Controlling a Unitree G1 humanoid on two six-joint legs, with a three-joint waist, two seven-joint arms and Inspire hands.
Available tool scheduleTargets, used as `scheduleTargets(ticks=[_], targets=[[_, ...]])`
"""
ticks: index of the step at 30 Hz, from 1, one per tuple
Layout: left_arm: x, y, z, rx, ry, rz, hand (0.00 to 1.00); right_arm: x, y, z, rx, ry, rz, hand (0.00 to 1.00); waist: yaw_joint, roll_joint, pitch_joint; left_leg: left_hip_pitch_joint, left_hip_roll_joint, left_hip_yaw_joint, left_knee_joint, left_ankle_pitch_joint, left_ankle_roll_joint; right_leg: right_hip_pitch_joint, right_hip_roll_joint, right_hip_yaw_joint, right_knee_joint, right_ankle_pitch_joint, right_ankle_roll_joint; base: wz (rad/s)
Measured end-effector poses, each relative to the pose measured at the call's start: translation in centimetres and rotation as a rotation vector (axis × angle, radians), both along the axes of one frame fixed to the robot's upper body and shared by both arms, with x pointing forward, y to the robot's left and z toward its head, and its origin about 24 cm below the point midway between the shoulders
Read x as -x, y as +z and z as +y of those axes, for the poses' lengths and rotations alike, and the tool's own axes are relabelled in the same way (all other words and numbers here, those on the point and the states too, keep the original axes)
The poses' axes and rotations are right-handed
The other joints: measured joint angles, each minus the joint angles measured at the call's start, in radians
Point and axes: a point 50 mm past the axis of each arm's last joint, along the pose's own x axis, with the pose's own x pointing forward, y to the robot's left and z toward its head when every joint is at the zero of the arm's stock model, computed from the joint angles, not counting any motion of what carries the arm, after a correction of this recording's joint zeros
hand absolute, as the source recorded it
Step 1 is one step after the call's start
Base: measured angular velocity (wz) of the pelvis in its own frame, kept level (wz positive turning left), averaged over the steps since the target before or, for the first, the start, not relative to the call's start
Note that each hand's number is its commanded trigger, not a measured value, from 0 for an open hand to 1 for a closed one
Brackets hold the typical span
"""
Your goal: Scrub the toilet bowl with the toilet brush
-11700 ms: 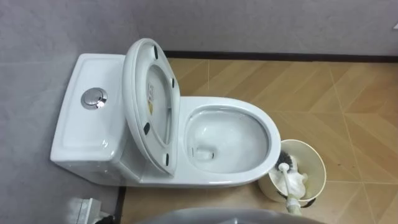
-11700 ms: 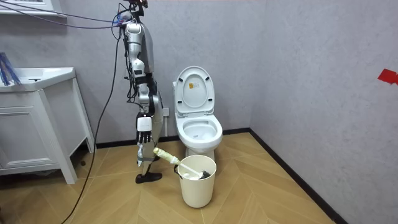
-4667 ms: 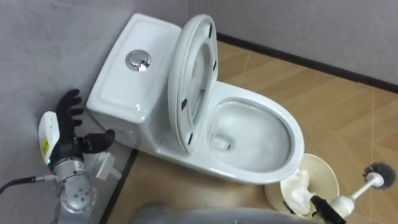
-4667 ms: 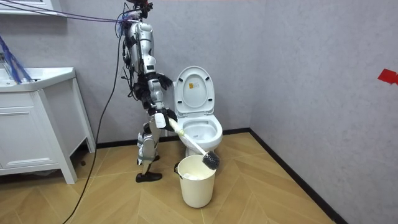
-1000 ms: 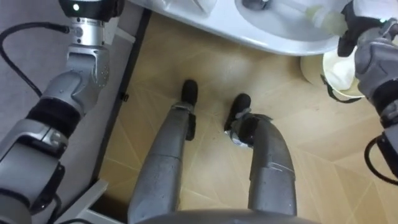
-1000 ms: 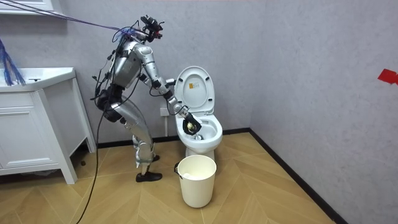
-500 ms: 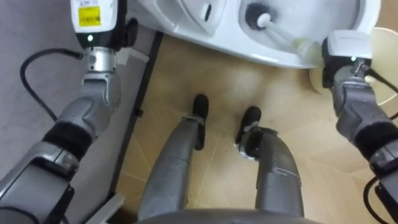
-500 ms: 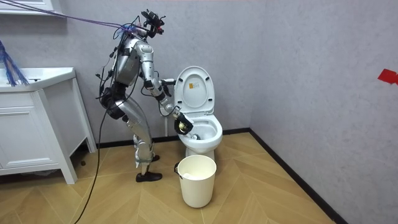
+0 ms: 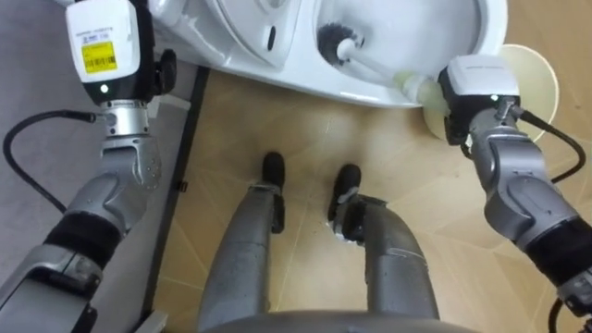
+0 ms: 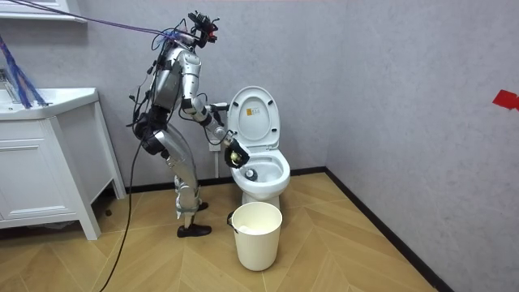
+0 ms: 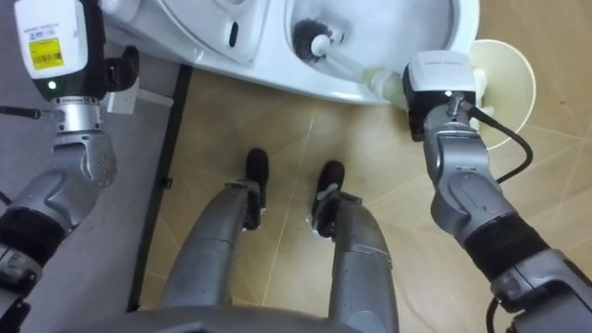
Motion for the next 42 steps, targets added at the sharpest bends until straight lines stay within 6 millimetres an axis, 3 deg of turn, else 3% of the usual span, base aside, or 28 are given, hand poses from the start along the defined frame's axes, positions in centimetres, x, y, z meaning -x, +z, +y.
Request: scheduleTargets(ticks=[6, 12, 20, 23, 25, 27, 30, 31, 36, 42], targets=[[0.3, 0.0, 0.3, 0.02, 0.009, 0.001, 0.0, 0.0, 0.9, 0.9, 0.048, 0.041, -0.008, 1.0, -0.01, -0.011, -0.0001, 0.003, 0.003, 0.008, -0.001, -0.004, 0.0, 0.0, 0.002, 0.006, -0.002, 0.001, 0.002, -0.04], [0.5, -0.1, 0.4, 0.017, 0.014, -0.013, 0.0, -0.1, 1.6, 1.4, 0.044, 0.059, 0.011, 1.0, -0.011, -0.035, -0.0008, 0.009, 0.011, 0.018, 0.001, -0.001, 0.004, 0.003, 0.006, 0.01, -0.001, 0.003, -0.001, -0.01], [0.4, 0.1, 0.6, 0.016, 0.009, -0.016, 0.0, -0.2, 1.8, 0.9, 0.079, 0.053, 0.022, 1.0, -0.011, -0.044, 0.001, 0.012, 0.008, 0.016, -0.001, -0.002, 0.004, 0.005, 0.003, 0.009, 0.004, 0.0, -0.001, 0.01], [0.2, 0.1, 0.5, 0.012, -0.002, -0.007, 0.0, -1.2, 1.1, 0.1, 0.112, 0.049, 0.028, 1.0, -0.01, -0.048, 0.0037, 0.02, 0.007, 0.014, 0.001, -0.002, 0.004, 0.016, -0.001, 0.003, 0.006, -0.002, -0.001, 0.05], [-0.4, 0.6, 0.3, 0.0, -0.025, -0.018, 0.0, -2.6, 0.5, -0.9, 0.115, 0.031, 0.042, 1.0, -0.003, -0.066, 0.016, 0.027, 0.005, 0.016, 0.005, -0.002, 0.005, 0.02, -0.006, 0.002, 0.019, -0.008, -0.001, 0.05], [-0.9, 1.0, -0.1, -0.005, -0.046, -0.024, 0.0, -3.8, 0.3, -1.9, 0.091, 0.001, 0.052, 1.0, 0.005, -0.069, 0.0217, 0.025, 0.0, 0.004, 0.007, 0.0, 0.003, 0.022, -0.01, -0.008, 0.022, -0.009, -0.001, 0.12], [-2.0, 2.0, -1.0, -0.034, -0.088, -0.041, 0.0, -6.2, 0.9, -3.9, -0.062, -0.131, 0.047, 1.0, 0.024, -0.077, 0.0483, 0.032, -0.018, 0.007, 0.002, 0.007, 0.004, 0.012, -0.032, -0.005, 0.056, -0.023, 0.004, 0.15], [-2.4, 2.3, -1.4, -0.042, -0.106, -0.052, 0.0, -6.8, 1.1, -4.3, -0.147, -0.198, 0.037, 1.0, 0.029, -0.077, 0.0524, 0.023, -0.024, 0.004, 0.0, 0.011, 0.007, 0.001, -0.038, -0.007, 0.062, -0.025, 0.005, 0.15], [-3.2, 3.2, -2.7, -0.058, -0.13, -0.102, 0.0, -7.9, 2.7, -6.4, -0.352, -0.396, -0.051, 1.0, 0.05, -0.079, 0.0546, -0.018, -0.046, 0.004, 0.007, 0.029, 0.013, -0.055, -0.063, -0.004, 0.106, -0.029, 0.003, 0.12], [-3.4, 3.3, -2.9, -0.075, -0.116, -0.09, 0.0, -7.7, 2.9, -7.5, -0.345, -0.42, -0.099, 1.0, 0.03, -0.087, 0.0595, -0.019, -0.069, 0.007, 0.023, 0.027, 0.02, -0.069, -0.097, -0.001, 0.163, -0.062, 0.011, 0.09]])
